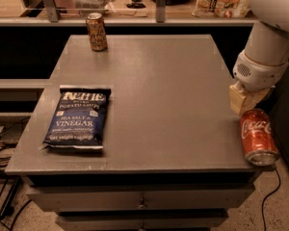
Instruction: Place coke can upright
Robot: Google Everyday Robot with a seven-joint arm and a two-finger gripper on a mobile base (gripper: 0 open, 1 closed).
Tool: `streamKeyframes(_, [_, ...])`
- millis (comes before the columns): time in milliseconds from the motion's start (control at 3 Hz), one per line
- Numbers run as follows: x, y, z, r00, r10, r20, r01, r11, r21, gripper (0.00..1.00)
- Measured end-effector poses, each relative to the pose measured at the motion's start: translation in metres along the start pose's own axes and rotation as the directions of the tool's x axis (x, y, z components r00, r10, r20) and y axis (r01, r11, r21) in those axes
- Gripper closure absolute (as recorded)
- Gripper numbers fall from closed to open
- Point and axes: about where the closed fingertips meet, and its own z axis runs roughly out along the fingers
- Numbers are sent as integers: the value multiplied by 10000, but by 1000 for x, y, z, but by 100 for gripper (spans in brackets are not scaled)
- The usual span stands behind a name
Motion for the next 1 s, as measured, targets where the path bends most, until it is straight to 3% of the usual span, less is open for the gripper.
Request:
streamKeyframes(333, [0, 3, -9, 9996, -107, 279, 109, 9999, -84, 100])
streamKeyframes(667, [-3, 7, -18, 9968, -283, 751, 321, 9982, -499, 100])
streamKeyframes(1000, [-13, 7, -39, 9809, -552, 1864, 793, 9891, -1243, 100])
